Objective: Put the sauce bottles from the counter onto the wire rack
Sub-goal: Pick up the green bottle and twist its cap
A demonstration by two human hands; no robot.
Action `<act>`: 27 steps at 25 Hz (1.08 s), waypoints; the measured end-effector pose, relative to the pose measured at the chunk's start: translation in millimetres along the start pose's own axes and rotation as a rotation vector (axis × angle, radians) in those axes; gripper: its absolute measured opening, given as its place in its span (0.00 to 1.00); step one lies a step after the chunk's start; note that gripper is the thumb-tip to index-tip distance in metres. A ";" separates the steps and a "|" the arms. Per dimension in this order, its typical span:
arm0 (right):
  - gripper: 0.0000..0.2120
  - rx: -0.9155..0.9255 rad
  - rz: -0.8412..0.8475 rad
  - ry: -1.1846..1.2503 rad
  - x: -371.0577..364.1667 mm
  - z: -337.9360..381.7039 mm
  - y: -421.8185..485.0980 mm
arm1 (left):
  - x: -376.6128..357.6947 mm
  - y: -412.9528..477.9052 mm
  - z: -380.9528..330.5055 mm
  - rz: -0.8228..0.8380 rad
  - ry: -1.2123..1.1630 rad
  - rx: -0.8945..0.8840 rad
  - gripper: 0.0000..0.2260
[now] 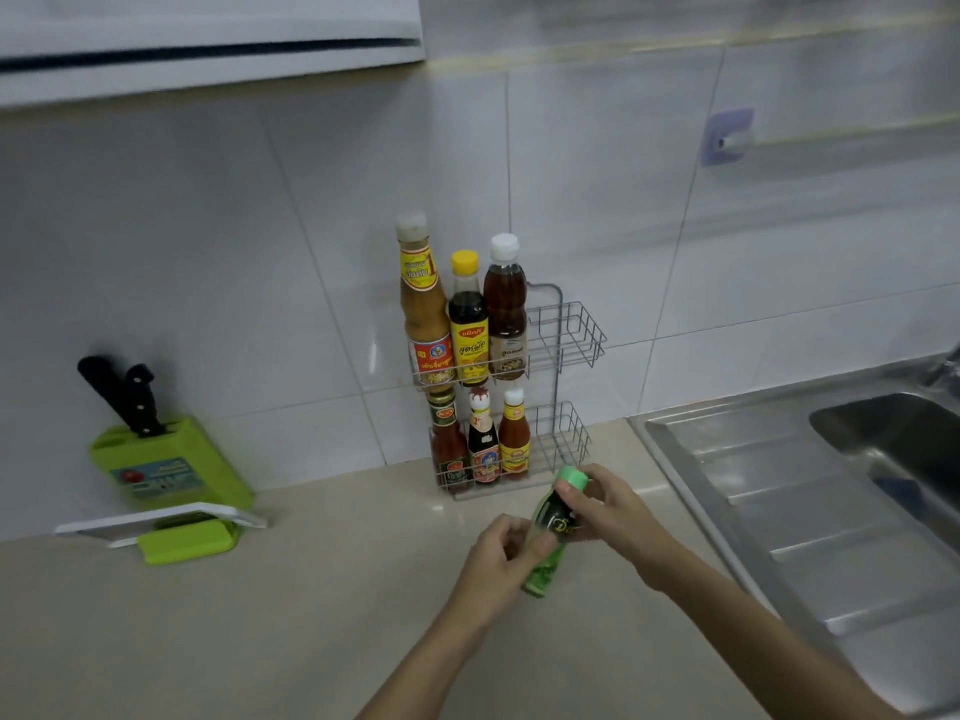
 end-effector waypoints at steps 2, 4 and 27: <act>0.09 0.060 -0.234 0.039 31.5 4.0 22.8 | 32.8 19.6 15.7 -0.140 -0.002 0.022 0.08; 0.06 0.120 -0.449 0.110 66.3 11.7 40.0 | 74.3 32.7 41.5 -0.310 -0.074 0.086 0.03; 0.07 0.201 -0.160 -0.555 18.4 -7.0 169.6 | 103.9 102.6 60.0 -0.341 -0.254 0.231 0.22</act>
Point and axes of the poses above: each hand's wrist, its own y-axis towards the middle knuckle, its own x-axis out of the back of the hand, z = x × y, the point moved 10 cm from there along y, towards the middle knuckle, and after that the axes turned 2 degrees about y, right-handed, at the moved point
